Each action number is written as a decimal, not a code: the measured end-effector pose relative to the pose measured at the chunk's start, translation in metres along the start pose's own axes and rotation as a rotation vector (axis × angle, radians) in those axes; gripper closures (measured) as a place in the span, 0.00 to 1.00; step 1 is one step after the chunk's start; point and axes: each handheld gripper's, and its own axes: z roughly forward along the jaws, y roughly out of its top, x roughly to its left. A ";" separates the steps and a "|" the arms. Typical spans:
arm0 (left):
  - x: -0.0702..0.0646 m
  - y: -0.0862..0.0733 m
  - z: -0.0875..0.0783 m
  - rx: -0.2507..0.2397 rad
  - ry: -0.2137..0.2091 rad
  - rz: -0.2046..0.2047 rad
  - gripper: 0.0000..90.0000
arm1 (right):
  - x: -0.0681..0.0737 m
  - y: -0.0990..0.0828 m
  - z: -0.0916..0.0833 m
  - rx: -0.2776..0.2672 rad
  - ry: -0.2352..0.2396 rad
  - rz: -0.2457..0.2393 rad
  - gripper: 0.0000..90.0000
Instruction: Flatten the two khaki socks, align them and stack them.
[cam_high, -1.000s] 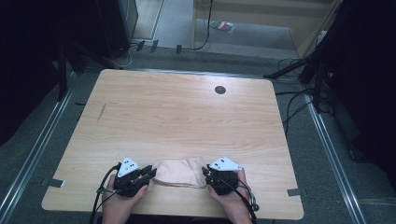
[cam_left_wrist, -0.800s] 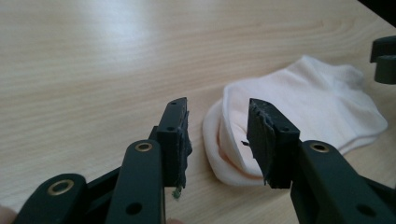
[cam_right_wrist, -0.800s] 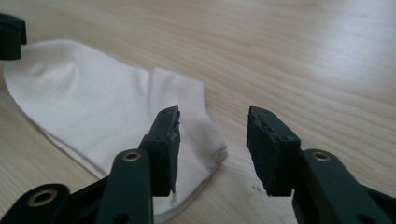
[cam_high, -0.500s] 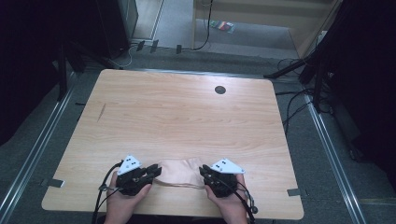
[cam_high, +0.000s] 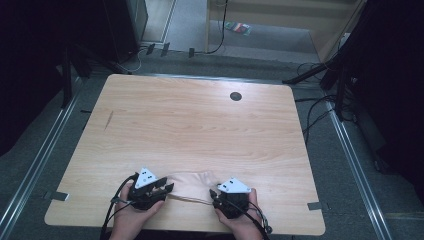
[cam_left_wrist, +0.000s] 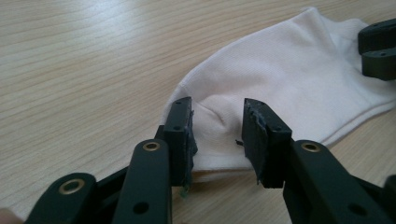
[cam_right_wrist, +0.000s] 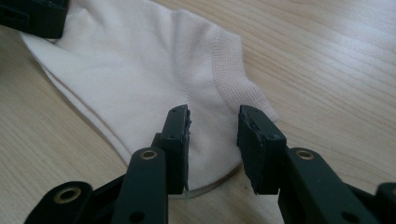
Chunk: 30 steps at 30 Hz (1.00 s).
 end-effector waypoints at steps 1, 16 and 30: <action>0.001 0.000 0.000 0.000 -0.014 -0.003 0.68 | -0.001 0.000 0.000 -0.003 -0.001 0.004 0.71; 0.021 0.006 -0.007 -0.149 -0.154 -0.064 0.42 | -0.023 0.009 0.006 -0.055 0.013 0.066 0.41; 0.038 0.008 -0.022 -0.187 -0.028 -0.085 0.14 | -0.039 0.014 -0.014 -0.137 -0.039 0.101 0.03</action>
